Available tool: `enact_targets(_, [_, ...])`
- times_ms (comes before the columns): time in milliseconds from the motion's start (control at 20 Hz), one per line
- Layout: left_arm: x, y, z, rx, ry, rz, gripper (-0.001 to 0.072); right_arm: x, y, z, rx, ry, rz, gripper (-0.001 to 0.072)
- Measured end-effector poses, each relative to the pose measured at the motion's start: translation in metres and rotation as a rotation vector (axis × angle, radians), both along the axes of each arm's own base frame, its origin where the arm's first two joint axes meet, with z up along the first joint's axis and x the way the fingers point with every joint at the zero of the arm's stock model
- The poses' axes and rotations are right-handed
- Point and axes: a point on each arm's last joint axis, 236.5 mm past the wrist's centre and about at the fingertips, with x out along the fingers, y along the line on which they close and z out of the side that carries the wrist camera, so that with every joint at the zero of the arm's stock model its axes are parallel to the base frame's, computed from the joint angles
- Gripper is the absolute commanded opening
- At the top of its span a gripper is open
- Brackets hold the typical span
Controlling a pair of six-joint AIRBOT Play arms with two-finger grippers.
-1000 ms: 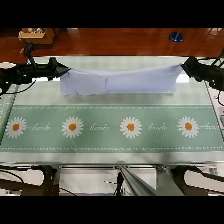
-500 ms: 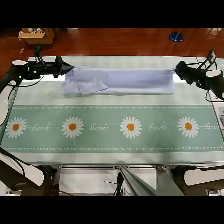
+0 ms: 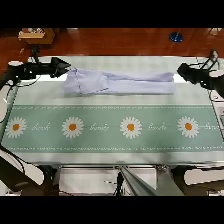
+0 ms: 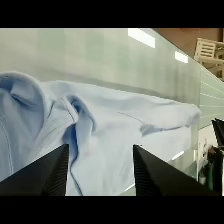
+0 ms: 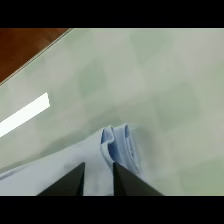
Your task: Fold the shirts.
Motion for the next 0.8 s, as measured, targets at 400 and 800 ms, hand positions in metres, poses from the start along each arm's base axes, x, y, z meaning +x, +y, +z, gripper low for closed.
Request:
enact_targets(400, [-0.050,0.026,0.033,-0.010,0.065,-0.138,0.0347,-0.053,-0.045,-0.013,0.142,0.162,-0.037,0.0605])
enact_targets(800, [-0.063,0.029,0.032,0.048,0.086,-0.178,0.0347,-0.050,0.008,-0.068,0.364,0.268,0.026,0.0591])
